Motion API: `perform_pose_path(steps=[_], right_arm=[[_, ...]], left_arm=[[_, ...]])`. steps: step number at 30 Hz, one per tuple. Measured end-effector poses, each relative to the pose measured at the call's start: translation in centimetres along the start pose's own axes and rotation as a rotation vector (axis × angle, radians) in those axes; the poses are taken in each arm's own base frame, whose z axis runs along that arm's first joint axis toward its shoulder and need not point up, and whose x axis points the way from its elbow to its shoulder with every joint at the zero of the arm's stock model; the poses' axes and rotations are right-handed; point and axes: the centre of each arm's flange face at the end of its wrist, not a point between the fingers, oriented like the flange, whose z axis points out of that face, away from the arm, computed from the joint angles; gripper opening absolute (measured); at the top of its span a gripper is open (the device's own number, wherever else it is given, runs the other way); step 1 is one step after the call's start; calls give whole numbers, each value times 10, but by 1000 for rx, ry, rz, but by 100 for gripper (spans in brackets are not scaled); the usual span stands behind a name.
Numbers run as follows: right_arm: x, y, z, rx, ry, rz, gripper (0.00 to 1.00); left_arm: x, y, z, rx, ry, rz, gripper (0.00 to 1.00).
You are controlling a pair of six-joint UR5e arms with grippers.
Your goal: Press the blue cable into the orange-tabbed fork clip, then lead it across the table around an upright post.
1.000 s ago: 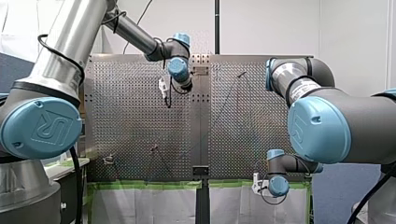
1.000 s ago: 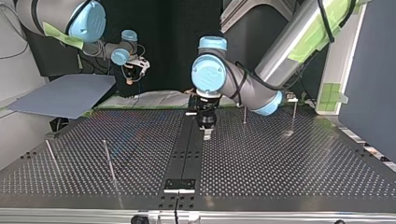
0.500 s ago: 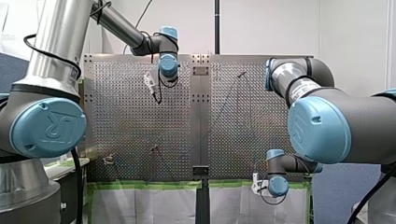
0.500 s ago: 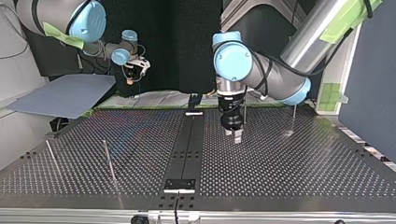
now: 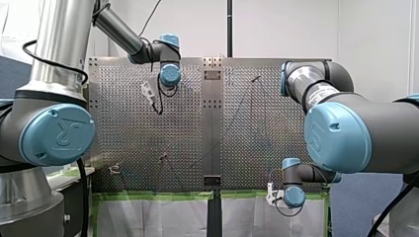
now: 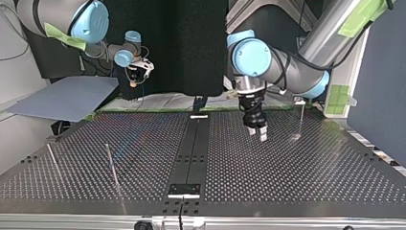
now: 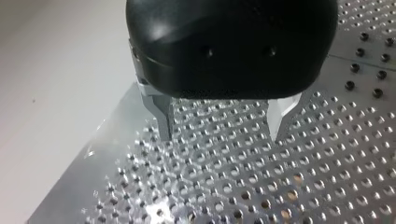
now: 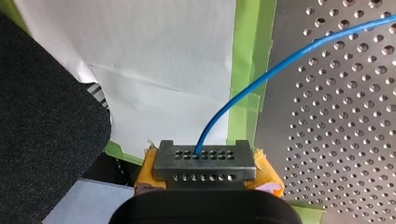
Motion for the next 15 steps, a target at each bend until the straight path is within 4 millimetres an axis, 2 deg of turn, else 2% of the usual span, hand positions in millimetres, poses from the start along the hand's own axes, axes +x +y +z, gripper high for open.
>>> perform_pose_path(steps=[9, 15], right_arm=[[0, -3, 0, 4, 1, -2, 1], [0, -4, -1, 6, 2, -3, 1]], left_arm=[[11, 41, 7, -94, -46, -12, 100], [25, 50, -2, -93, -44, 0, 100]])
